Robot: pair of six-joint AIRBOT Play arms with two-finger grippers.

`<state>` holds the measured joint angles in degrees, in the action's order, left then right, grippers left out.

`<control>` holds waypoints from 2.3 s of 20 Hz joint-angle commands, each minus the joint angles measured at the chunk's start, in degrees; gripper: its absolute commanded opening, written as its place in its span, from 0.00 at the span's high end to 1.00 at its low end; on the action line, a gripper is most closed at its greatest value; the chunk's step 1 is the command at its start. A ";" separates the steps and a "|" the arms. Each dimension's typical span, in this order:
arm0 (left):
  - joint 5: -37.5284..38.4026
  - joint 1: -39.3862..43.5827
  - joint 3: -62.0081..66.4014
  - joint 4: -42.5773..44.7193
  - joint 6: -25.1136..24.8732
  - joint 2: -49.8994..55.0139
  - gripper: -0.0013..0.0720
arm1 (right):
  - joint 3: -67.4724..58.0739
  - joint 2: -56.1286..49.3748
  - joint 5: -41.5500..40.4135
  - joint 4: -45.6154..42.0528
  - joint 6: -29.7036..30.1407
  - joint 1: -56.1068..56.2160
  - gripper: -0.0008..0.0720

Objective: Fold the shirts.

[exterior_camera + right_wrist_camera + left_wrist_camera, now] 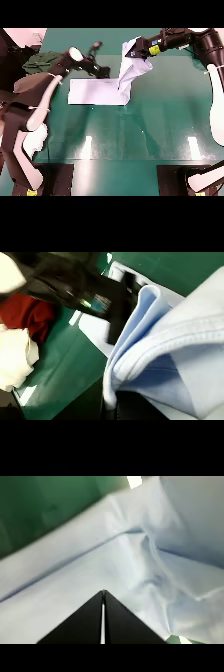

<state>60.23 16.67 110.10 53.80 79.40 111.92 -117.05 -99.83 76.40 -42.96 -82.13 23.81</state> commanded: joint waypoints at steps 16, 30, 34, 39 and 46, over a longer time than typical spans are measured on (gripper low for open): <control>11.02 -20.35 0.48 2.60 -1.46 -20.15 0.95 | -2.23 -19.37 -35.47 24.06 27.78 21.84 0.38; 18.34 -20.33 0.42 2.38 -1.40 -20.09 0.95 | 31.52 -2.99 -12.66 8.70 9.62 -8.44 0.28; 18.25 -20.33 0.42 2.38 -1.42 -20.09 0.95 | 34.42 -6.84 -12.04 14.23 9.70 -8.50 0.18; 18.36 -20.35 0.31 2.38 -1.42 -20.09 0.95 | 27.93 -13.94 -12.76 15.08 8.20 -1.14 0.18; 19.45 -20.33 0.31 2.32 -1.36 -20.09 0.95 | 14.51 -21.66 -18.38 14.86 6.16 7.02 0.70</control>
<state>78.98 -3.64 110.41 56.14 78.02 91.83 -98.21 -119.35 61.54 -28.60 -75.64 28.18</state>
